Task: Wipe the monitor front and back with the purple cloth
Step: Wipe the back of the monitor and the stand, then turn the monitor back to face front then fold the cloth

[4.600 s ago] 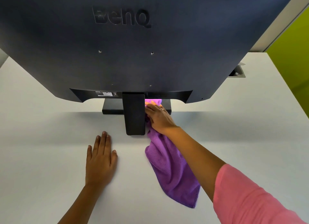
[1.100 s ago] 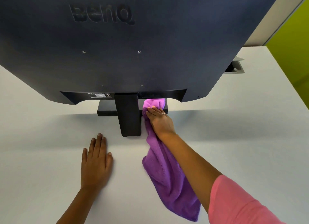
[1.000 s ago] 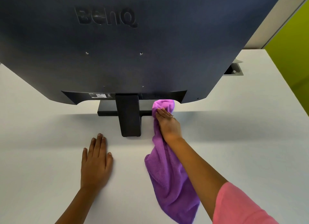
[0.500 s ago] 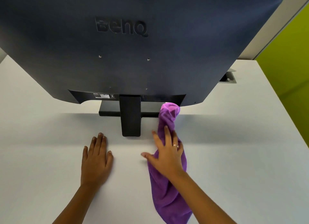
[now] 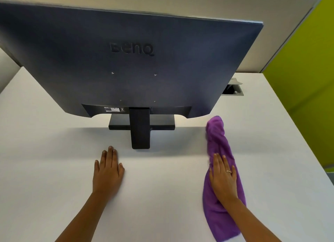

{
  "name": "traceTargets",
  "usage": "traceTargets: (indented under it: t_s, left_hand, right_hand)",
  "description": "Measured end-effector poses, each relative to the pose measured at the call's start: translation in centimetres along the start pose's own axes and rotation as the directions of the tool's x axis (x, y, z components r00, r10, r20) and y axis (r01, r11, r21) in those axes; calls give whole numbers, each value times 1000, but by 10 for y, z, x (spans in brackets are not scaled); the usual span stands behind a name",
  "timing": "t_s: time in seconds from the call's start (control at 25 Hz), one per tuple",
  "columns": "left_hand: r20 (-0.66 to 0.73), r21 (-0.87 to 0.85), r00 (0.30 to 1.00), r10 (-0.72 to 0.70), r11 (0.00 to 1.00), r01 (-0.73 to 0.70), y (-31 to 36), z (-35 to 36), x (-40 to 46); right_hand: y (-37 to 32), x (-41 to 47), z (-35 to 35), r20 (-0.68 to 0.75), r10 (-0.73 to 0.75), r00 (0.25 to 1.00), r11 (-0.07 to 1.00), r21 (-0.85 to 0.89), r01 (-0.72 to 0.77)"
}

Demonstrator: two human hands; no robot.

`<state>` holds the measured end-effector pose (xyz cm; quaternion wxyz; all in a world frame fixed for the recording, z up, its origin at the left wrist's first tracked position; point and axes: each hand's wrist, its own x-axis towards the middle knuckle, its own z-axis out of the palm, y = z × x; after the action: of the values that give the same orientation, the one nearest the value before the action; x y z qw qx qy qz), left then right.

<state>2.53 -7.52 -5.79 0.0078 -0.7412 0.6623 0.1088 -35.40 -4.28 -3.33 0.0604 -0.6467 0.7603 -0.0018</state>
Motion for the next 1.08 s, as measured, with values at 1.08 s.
traceTargets:
  t_s: [1.08]
  left_hand:
    - [-613, 144, 743, 270, 962, -231, 122, -318, 68]
  right_hand:
    - [-81, 159, -304, -825, -128, 551, 861, 183, 475]
